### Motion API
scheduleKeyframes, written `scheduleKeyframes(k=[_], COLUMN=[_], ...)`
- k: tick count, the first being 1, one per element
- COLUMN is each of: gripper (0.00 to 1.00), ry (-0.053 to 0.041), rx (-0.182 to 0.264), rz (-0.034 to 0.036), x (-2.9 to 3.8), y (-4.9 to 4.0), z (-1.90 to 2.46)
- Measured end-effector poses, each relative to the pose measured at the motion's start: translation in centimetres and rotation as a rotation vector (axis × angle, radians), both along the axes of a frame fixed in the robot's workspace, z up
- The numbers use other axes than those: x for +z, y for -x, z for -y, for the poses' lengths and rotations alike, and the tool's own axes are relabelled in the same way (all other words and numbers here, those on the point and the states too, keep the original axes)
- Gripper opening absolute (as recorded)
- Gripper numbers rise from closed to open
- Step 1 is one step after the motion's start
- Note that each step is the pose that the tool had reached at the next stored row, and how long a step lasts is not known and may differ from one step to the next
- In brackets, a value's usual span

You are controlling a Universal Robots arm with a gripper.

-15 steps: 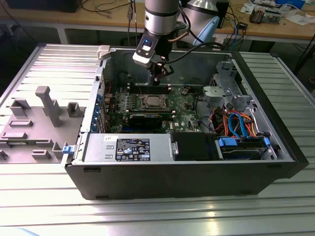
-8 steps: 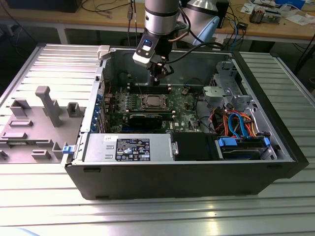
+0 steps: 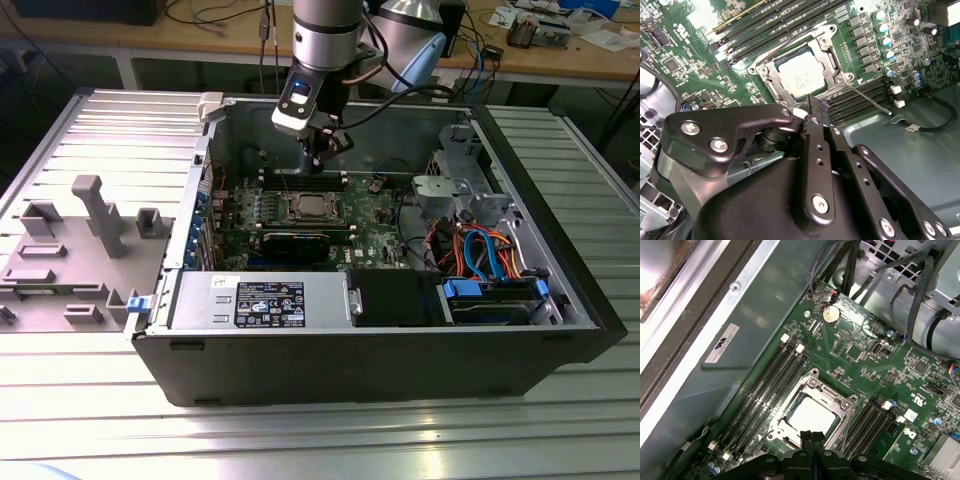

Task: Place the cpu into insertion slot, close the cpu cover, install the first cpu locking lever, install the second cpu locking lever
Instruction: 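Install the first cpu locking lever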

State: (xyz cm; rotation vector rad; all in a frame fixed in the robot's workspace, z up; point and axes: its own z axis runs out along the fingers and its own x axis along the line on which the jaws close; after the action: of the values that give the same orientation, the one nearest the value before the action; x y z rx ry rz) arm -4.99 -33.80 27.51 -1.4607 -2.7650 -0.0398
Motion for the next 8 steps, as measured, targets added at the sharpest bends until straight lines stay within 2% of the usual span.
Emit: scheduleKeyframes(k=[8], gripper=[0.11], ry=[0.0001], rx=[0.001], rz=[-0.0001], x=[0.00], y=[0.01], z=[0.00])
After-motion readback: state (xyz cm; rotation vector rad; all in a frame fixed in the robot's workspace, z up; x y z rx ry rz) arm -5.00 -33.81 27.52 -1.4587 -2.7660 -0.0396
